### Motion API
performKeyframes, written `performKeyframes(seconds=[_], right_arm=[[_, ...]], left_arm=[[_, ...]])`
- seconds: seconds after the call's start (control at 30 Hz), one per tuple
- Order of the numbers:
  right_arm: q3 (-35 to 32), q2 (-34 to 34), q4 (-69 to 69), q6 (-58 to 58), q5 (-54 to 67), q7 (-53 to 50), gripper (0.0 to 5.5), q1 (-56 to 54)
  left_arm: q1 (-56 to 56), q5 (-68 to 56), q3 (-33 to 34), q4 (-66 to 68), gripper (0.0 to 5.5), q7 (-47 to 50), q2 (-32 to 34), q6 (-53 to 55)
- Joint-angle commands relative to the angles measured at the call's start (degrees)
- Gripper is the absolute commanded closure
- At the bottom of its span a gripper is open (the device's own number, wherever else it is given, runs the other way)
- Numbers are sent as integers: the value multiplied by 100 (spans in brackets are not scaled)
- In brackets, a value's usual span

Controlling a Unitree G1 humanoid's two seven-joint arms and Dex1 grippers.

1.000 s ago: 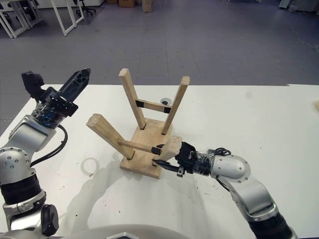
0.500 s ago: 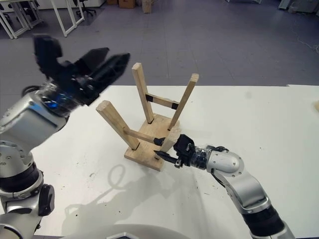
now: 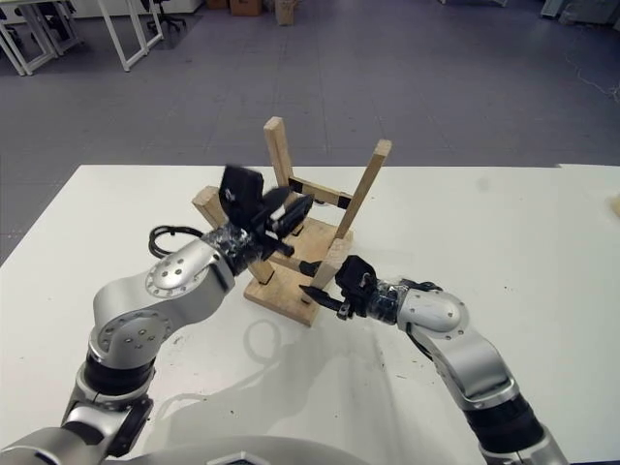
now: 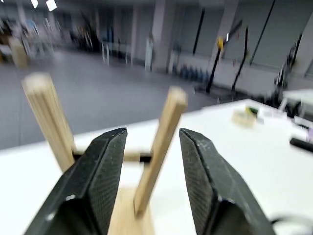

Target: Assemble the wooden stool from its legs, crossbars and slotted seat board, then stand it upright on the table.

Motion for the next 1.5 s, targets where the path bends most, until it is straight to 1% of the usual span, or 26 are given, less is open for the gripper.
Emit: performKeyframes(seconds=[0.03,0.13,0.23,0.27,0.33,0.43,0.5,0.53,0.57,0.63,0.7,0.77,0.83,0.87,0.9,0.97,1.0,1.07,1.13,1.27,1.33,1.37,1.43,1.5], right_arm=[[165,-83,345,418,-358,-78,346,245],[180,-107,343,433,-342,-37,346,222],[147,-108,354,602,-281,-54,346,141],[97,-53,348,765,-192,-117,346,71],[68,15,259,884,-64,-101,346,-21],[221,-6,79,1214,-114,-95,346,-43],[597,-132,154,1551,-434,-83,346,-129],[842,-193,329,1673,-595,-21,346,-178],[1062,-276,495,1739,-744,43,346,-169],[1247,-267,987,1675,-863,47,346,-70],[1179,-191,1314,1483,-880,-150,346,128],[1034,-114,1492,1323,-834,-310,346,265],[942,-55,1577,1216,-794,-412,346,342],[926,-23,1573,1191,-772,-452,346,369],[918,26,1556,1178,-748,-500,346,389],[923,123,1532,1164,-718,-576,346,389],[929,164,1540,1152,-713,-603,346,363],[928,209,1545,1144,-697,-642,346,315],[930,204,1508,1162,-672,-645,346,302],[919,119,1438,1174,-630,-580,346,318],[914,110,1445,1179,-628,-570,346,313],[912,114,1445,1197,-620,-569,346,302],[888,108,1417,1243,-587,-559,346,287],[836,83,1362,1259,-552,-562,346,344]], left_arm=[[-23,627,-157,46,349,-212,207,235],[348,1226,-981,145,349,-462,629,686],[618,1872,-2123,752,349,-874,771,893],[751,2111,-2380,1018,349,-972,783,828],[962,2520,-2470,1357,349,-1083,801,607],[1090,2851,-2275,1479,349,-1256,724,360],[1108,2924,-2047,1302,349,-1307,552,306],[1068,2902,-1779,1101,349,-1262,408,376],[1012,2828,-1445,863,349,-1217,265,481],[795,2628,-610,378,349,-1178,69,775],[417,2335,90,82,349,-1313,-30,1106],[-52,1772,972,-160,349,-1300,-360,1461],[-725,1158,1951,-197,349,-1064,-725,1732],[-1099,1107,2300,-131,349,-939,-712,1822],[-1472,1163,2566,84,349,-890,-533,1845],[-2035,1462,2841,729,349,-978,0,1631],[-2253,1637,2890,1047,349,-1100,269,1377],[-2414,1824,2916,1573,349,-1334,582,1079],[-2238,1838,2837,1949,349,-1536,614,993],[-1228,1504,2342,2232,349,-2127,120,1108],[-486,1457,1777,2292,349,-2553,-32,1038],[72,1550,1291,2319,349,-2832,53,957],[909,1806,772,2435,349,-3120,314,744],[1246,2025,789,2617,349,-3252,624,471]])
